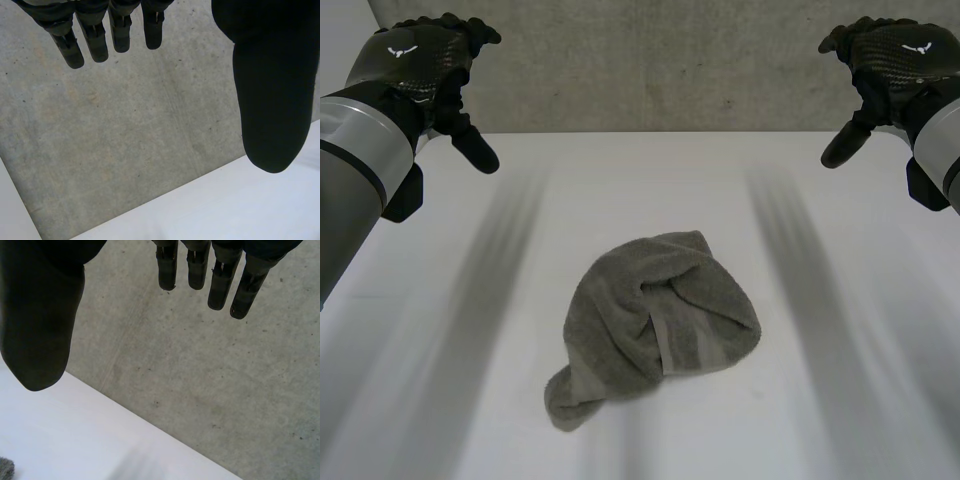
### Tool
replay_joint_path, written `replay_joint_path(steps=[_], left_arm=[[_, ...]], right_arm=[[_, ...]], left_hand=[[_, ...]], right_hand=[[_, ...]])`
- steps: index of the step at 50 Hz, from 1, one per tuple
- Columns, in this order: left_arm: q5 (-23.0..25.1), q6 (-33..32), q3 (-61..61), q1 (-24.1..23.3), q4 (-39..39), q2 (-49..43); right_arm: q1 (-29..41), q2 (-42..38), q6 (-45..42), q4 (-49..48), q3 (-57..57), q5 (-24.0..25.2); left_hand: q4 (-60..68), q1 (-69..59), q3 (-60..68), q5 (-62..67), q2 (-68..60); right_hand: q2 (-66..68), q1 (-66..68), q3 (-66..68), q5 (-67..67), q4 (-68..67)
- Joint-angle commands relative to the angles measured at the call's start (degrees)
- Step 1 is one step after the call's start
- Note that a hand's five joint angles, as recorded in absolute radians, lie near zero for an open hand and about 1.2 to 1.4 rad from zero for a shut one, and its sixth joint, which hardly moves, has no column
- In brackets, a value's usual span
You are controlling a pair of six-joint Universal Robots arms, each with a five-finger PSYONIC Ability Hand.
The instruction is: Fold the towel.
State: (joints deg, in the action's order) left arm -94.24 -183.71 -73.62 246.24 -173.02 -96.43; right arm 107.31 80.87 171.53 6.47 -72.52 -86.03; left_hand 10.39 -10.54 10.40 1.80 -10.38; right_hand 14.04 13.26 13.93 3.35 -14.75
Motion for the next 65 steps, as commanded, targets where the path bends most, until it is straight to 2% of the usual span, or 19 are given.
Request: replay_joint_path(steps=[1,6,13,20,25,29,31,32,33,34,35,36,41,45,48,50,57,59,65], left_arm=[[0.3,-0.1,-0.4,0.0,0.0,-0.2],[0.5,-0.2,-1.2,0.2,-0.8,-2.6],[2.2,-0.3,-2.1,-0.9,-2.3,-11.8],[8.0,-0.1,-2.4,-4.4,-2.3,-24.1],[9.1,0.1,-2.4,-6.5,-2.3,-29.2],[8.8,0.0,-1.7,-7.8,-2.3,-32.0],[9.0,-0.2,-0.3,-8.7,-2.5,-33.6],[9.0,-0.2,-0.3,-8.7,-2.5,-33.6],[8.9,-0.3,0.8,-8.9,-2.6,-33.7],[8.9,-0.3,0.8,-8.9,-2.6,-33.7],[8.8,-0.3,2.3,-8.7,-3.1,-33.7],[8.7,-0.5,3.8,-8.5,-4.2,-33.4],[7.0,-0.9,7.7,-8.2,-9.4,-31.5],[2.6,-1.4,7.8,-6.8,-23.4,-20.1],[1.9,-1.4,3.4,-6.5,-32.6,-13.4],[2.0,-1.4,0.3,-6.6,-36.2,-10.7],[2.6,-1.5,-13.3,-8.3,-40.3,-5.6],[3.3,-1.6,-20.1,-10.8,-40.2,-5.7],[3.3,-2.0,-28.8,-12.2,-39.4,-6.6]], right_arm=[[0.2,-0.6,-0.5,0.6,0.1,0.6],[0.8,-1.9,-0.9,0.7,-0.4,3.6],[1.0,-12.0,-1.5,0.6,-0.9,13.2],[1.8,-23.3,-0.7,0.7,-0.2,13.6],[5.3,-28.8,1.4,0.6,-0.1,13.6],[6.2,-31.4,2.8,0.6,1.0,13.6],[6.5,-31.5,2.8,0.6,1.9,13.6],[6.7,-31.3,2.8,0.6,3.1,13.8],[6.7,-31.3,2.8,0.6,3.1,13.8],[6.8,-31.0,2.8,0.6,4.4,13.9],[6.8,-30.4,2.8,0.6,5.9,14.0],[6.8,-30.4,2.8,0.6,5.9,14.0],[6.5,-25.5,2.6,-5.1,9.4,13.8],[6.1,-14.6,1.7,-27.7,3.8,11.7],[5.9,-8.1,1.2,-39.4,-1.6,10.2],[6.0,-6.9,1.1,-40.5,-3.3,10.3],[6.2,-7.9,-1.4,-30.8,-5.2,13.7],[6.7,-10.9,-6.9,-22.9,-5.5,17.2],[6.8,-15.0,-22.0,-10.7,-6.8,18.1]], left_hand=[[1.5,-1.4,1.5,0.1,-1.5],[1.0,-0.9,1.0,-0.4,-1.0],[1.3,-1.2,1.3,-0.1,-1.3],[2.9,-2.7,2.8,1.4,-2.9],[4.2,-4.0,4.2,2.8,-4.2],[11.3,-11.1,11.3,9.9,-11.3],[34.2,-34.0,34.1,32.7,-34.2],[34.3,-34.2,34.3,32.9,-34.3],[50.8,-50.6,50.8,49.4,-50.8],[51.0,-50.8,51.0,49.6,-51.0],[66.5,-66.3,66.4,65.0,-66.5],[69.6,-69.4,69.6,68.2,-69.6],[69.6,-69.5,69.6,68.2,-69.6],[69.6,-69.5,69.6,68.2,-69.6],[69.6,-69.5,69.6,68.2,-69.6],[69.6,-69.5,69.6,68.2,-69.6],[69.6,-69.5,69.6,68.2,-69.6],[69.6,-69.5,69.6,68.2,-69.6],[69.6,-69.5,69.6,68.2,-69.6]], right_hand=[[-4.0,-3.3,-3.9,-3.3,4.7],[-4.0,-3.3,-3.9,-3.3,4.7],[-4.0,-3.3,-3.9,-3.3,4.7],[-2.1,-1.3,-2.0,-1.4,2.8],[13.9,14.7,14.0,14.6,-13.2],[37.8,38.6,37.9,38.5,-37.1],[47.1,47.9,47.2,47.8,-46.4],[58.5,59.3,58.6,59.2,-57.8],[58.6,59.4,58.7,59.3,-57.9],[65.9,66.7,66.0,66.6,-65.2],[66.0,66.7,66.1,66.7,-65.2],[66.0,66.7,66.1,66.7,-65.3],[66.0,66.7,66.1,66.7,-65.3],[66.0,66.7,66.1,66.7,-65.3],[66.0,66.7,66.1,66.7,-65.3],[66.0,66.7,66.1,66.7,-65.3],[66.0,66.7,66.1,66.7,-65.3],[66.0,66.7,66.1,66.7,-65.3],[66.0,66.7,66.1,66.7,-65.3]])
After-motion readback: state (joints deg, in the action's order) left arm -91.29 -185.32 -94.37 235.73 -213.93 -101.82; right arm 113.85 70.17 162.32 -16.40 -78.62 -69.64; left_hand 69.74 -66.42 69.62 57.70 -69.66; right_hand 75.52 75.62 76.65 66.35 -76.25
